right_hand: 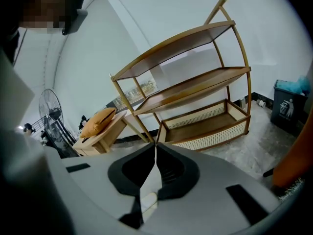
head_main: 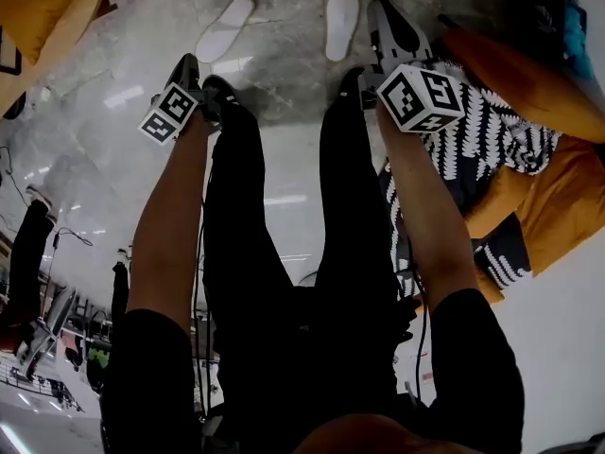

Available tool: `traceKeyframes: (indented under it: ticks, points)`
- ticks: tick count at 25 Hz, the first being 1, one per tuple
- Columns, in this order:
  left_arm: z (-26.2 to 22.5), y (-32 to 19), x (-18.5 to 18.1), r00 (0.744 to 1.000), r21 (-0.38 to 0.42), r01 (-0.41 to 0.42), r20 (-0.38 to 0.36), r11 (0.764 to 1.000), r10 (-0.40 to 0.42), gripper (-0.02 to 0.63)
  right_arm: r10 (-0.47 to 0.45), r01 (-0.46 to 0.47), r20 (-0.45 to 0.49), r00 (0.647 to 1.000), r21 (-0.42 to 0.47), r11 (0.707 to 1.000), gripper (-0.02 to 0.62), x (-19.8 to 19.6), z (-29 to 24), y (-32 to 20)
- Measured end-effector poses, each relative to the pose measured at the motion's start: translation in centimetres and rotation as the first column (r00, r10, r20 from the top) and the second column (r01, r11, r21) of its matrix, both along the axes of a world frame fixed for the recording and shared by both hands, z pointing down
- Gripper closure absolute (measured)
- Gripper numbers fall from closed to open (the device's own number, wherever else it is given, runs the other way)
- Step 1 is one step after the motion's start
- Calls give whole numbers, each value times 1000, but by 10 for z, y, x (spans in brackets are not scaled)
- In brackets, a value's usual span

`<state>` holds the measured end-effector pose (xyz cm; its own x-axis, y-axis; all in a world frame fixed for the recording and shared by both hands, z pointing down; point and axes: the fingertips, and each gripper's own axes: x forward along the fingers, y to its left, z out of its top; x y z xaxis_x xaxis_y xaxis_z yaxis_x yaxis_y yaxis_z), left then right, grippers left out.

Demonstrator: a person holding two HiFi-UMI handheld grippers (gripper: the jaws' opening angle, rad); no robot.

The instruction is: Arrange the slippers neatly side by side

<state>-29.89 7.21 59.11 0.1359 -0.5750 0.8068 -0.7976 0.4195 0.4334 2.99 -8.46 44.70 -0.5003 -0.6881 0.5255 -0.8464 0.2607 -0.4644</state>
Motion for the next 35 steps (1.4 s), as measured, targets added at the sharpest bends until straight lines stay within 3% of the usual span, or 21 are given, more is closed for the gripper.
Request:
traceKeyframes:
  ticks: [3, 5, 6, 8, 10, 16, 19, 21, 24, 26, 29, 33, 35]
  points:
    - [41, 7, -2, 993, -93, -108, 36, 990, 111, 589, -8, 8, -8, 1000, -10, 1000, 557, 0, 21, 5]
    - [65, 7, -1, 966, -149, -234, 72, 961, 247, 589, -11, 10, -12, 1000, -24, 1000, 557, 0, 39, 9]
    - [75, 6, 1, 942, -174, -304, 93, 937, 323, 584, -11, 11, -14, 1000, -30, 999, 557, 0, 49, 11]
    - [100, 4, 3, 877, -216, -431, 127, 876, 463, 493, -15, 15, -17, 1000, -39, 999, 557, 0, 66, 15]
    - [131, 6, 1, 812, -253, -524, 139, 813, 566, 480, -25, 24, -20, 1000, -42, 999, 557, -1, 84, 18]
    - [210, 20, -14, 685, -358, -643, 128, 677, 718, 480, -75, 74, -39, 996, -35, 997, 557, 1, 134, 16]
    - [238, 25, -12, 621, -372, -698, 112, 612, 776, 480, -90, 89, -56, 994, -18, 996, 557, 6, 148, 11]
    - [247, 22, -12, 608, -378, -706, 112, 599, 786, 480, -83, 82, -62, 995, -15, 997, 557, 8, 156, 6]
    - [253, 22, -14, 650, -379, -671, 115, 638, 752, 505, -62, 61, -61, 996, -23, 998, 557, 10, 164, 7]
    - [255, 24, -11, 667, -377, -661, 100, 649, 738, 533, -50, 48, -53, 997, -29, 998, 557, 12, 165, 9]
    - [252, 26, -3, 645, -379, -685, 82, 622, 760, 569, -41, 40, -41, 998, -31, 999, 557, 13, 158, 9]
    - [232, 24, 6, 635, -365, -701, 72, 612, 769, 578, -43, 42, -35, 998, -35, 999, 557, 19, 149, 10]
    - [218, 20, 8, 615, -347, -722, 73, 598, 785, 579, -38, 37, -35, 999, -39, 999, 557, 20, 145, 8]
